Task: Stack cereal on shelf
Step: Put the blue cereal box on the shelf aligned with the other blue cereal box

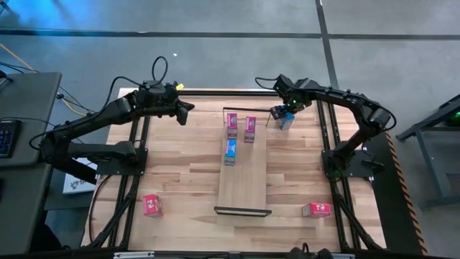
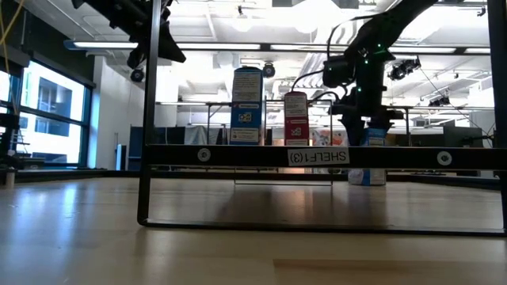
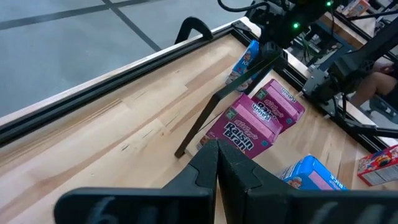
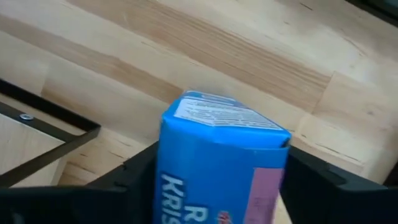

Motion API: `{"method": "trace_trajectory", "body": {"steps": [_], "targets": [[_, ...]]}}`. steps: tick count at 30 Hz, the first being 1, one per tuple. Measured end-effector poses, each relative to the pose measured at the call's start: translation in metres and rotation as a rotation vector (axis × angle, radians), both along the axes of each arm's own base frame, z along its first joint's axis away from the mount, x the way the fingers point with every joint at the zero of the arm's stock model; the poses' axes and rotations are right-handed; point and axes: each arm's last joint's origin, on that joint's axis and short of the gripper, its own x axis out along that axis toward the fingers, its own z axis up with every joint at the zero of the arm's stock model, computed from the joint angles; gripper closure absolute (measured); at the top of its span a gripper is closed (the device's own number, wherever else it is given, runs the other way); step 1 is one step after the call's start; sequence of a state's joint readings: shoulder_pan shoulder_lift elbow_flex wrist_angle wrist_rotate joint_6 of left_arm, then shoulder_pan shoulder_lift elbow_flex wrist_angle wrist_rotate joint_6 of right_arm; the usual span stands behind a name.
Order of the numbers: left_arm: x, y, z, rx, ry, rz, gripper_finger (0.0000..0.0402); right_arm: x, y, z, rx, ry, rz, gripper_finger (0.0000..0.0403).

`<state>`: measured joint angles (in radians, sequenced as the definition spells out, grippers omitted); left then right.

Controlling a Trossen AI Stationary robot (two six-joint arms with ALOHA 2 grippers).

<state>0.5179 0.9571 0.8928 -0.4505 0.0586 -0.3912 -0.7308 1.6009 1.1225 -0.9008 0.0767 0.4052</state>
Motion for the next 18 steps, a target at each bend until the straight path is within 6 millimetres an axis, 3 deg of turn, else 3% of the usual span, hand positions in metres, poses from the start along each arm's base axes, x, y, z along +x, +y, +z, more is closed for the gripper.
{"method": "trace_trajectory", "body": {"steps": [9,18], "targets": [[0.000,0.000,0.000,0.000,0.000,0.000,0.0401,-0.012,0.002,0.007,0.022,0.052,0.097,0.0226],[0.000,0.001,0.000,0.016,0.009,0.032,0.0401,-0.041,0.022,0.050,-0.044,-0.003,0.175,0.0268]]}}
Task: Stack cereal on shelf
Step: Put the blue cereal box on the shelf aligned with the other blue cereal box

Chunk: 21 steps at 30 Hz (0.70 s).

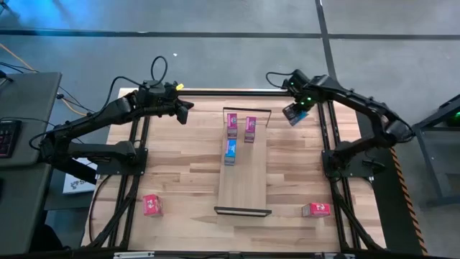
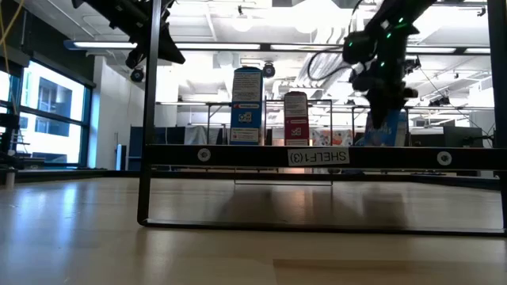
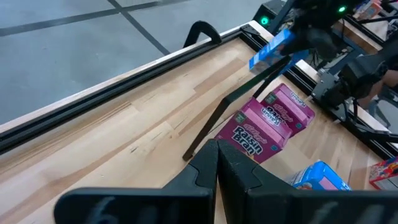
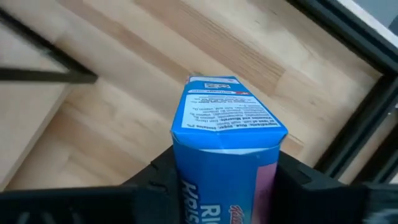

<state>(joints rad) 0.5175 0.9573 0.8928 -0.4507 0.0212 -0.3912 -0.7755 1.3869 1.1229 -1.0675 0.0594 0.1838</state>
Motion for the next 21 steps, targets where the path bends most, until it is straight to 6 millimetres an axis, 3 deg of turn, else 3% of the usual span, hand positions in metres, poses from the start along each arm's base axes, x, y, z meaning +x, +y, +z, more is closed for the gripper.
{"method": "trace_trajectory", "body": {"steps": [6,12,16,21], "targets": [[0.000,0.000,0.000,0.000,0.000,0.000,0.0401,-0.021,0.027,0.026,0.064,-0.088,0.067,0.0288],[0.000,0.000,0.000,-0.005,-0.002,0.011,0.0401,-0.034,0.064,0.039,0.267,-0.158,0.151,0.0297],[0.001,0.001,-0.001,-0.003,0.003,0.038,0.0401,-0.021,0.085,0.042,0.352,-0.224,0.229,0.0297],[0.001,0.002,-0.001,-0.008,0.005,0.044,0.0401,0.010,0.110,0.043,0.329,-0.312,0.328,0.0297]]}}
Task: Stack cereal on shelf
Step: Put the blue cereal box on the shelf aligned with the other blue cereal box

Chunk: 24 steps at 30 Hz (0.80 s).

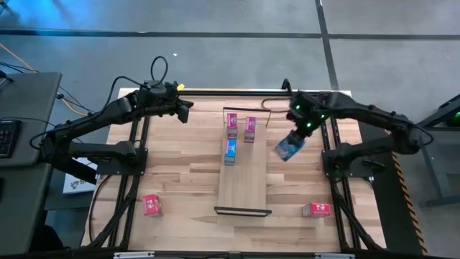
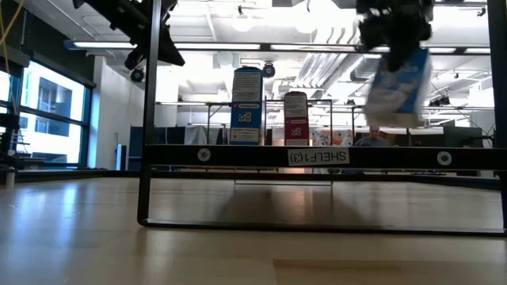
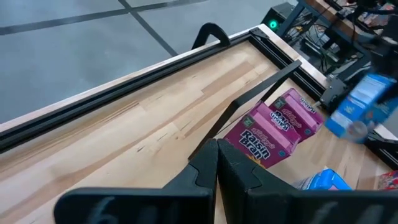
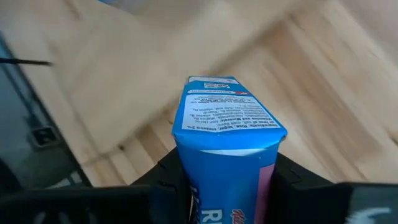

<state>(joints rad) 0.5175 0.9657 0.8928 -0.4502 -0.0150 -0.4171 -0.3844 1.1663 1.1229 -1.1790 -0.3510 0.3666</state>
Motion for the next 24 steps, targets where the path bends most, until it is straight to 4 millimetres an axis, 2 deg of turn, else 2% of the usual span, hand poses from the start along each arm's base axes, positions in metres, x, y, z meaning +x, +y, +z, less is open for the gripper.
{"method": "trace_trajectory", "body": {"steps": [6,10,17,24], "targets": [[0.000,0.000,0.000,-0.015,-0.007,0.009,0.0401,0.043,0.030,0.002,-0.017,-0.192,0.086,0.0297],[0.000,0.000,0.000,-0.014,-0.007,0.009,0.0401,0.067,0.049,0.003,-0.093,-0.228,0.161,0.0298],[0.001,0.000,-0.001,-0.015,-0.005,0.008,0.0401,0.106,0.066,0.014,-0.344,-0.129,0.290,0.0298],[0.001,0.000,-0.001,-0.015,-0.004,0.008,0.0401,0.129,0.067,-0.006,-0.377,0.020,0.404,0.0298]]}}
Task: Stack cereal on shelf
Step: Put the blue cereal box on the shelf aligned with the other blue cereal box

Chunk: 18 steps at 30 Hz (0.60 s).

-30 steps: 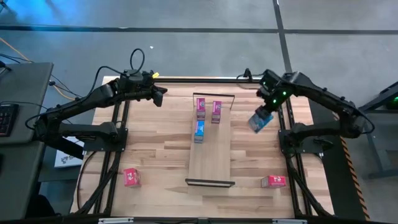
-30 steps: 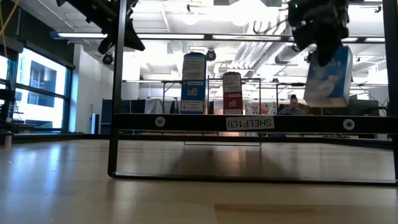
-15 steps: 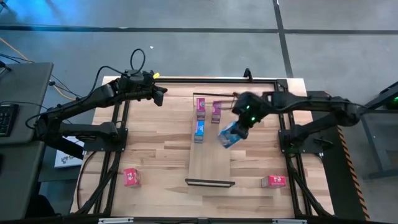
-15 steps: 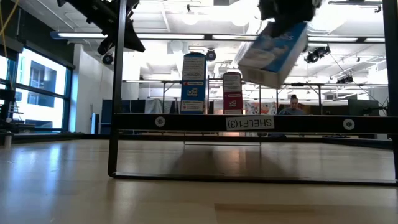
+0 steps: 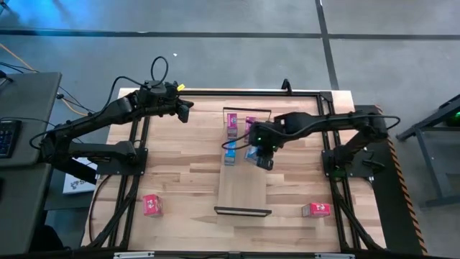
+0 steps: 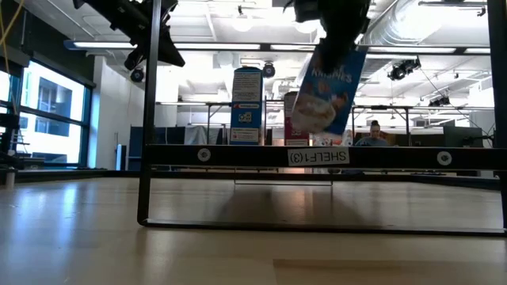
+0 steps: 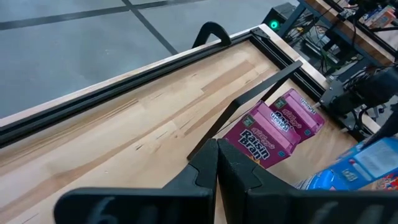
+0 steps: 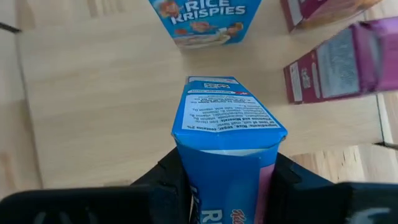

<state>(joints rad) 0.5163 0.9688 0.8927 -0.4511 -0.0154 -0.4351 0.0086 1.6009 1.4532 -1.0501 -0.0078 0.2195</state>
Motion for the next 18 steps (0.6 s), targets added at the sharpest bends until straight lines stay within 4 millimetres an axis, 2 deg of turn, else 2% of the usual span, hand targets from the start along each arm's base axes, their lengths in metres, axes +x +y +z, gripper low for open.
{"method": "trace_trajectory", "body": {"steps": [9,15,18], "targets": [[0.000,0.000,0.000,0.000,0.000,0.000,0.0401,0.014,-0.001,-0.021,-0.020,0.060,0.036,0.0298],[0.000,0.000,0.000,0.000,0.000,0.000,0.0401,0.020,-0.001,-0.025,-0.021,0.048,0.037,0.0297],[0.000,0.000,0.000,0.000,0.000,0.000,0.0401,0.021,-0.001,-0.025,-0.025,0.032,0.036,0.0283]]}}
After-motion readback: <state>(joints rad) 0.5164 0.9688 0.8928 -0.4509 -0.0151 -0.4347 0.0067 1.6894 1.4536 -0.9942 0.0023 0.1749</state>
